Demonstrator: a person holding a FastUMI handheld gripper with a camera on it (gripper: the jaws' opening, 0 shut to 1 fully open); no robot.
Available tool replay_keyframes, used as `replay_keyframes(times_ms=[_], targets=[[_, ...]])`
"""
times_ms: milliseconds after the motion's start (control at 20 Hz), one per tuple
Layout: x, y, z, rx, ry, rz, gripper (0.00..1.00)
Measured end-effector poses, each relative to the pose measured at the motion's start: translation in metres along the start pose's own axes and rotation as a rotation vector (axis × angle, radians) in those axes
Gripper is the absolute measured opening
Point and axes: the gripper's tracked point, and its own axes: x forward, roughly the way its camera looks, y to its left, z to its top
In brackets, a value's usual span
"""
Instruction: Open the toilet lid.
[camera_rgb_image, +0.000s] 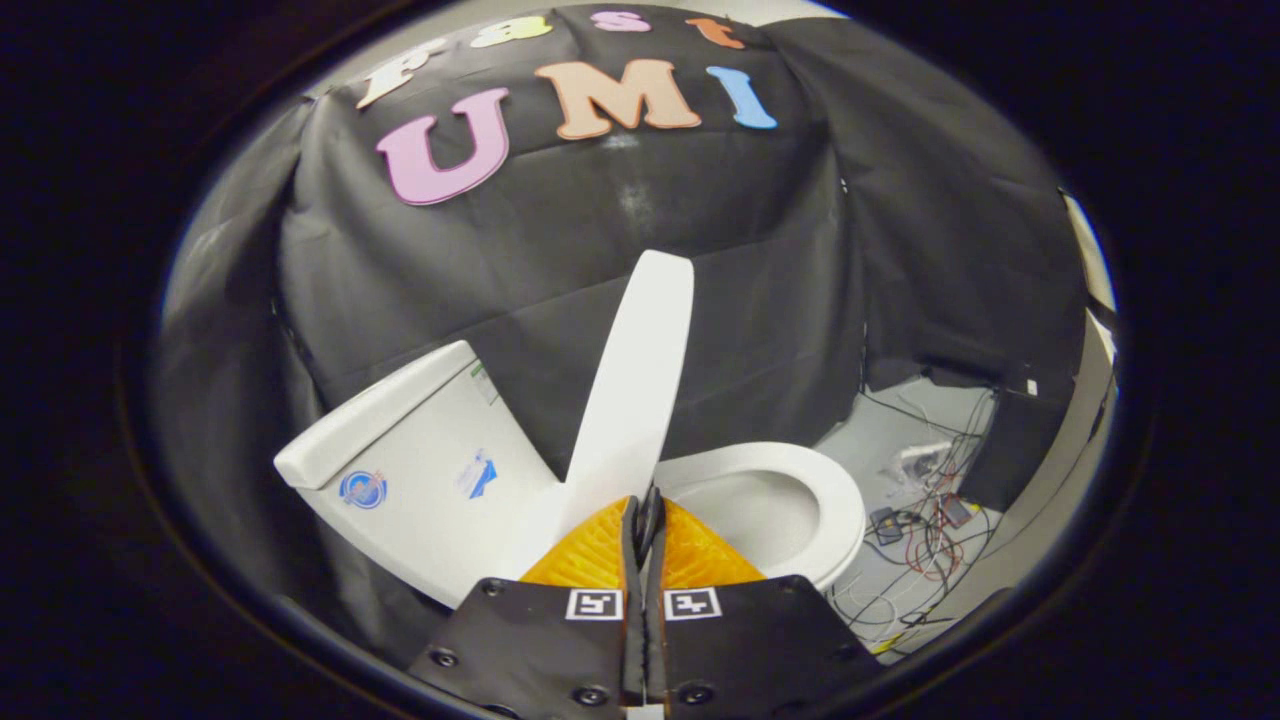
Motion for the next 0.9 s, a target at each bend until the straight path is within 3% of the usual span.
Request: replay_keyframes(times_ms=[900], targets=[[0.001,0.095,0.021,-0.162,-0.011,0.126,0.01]])
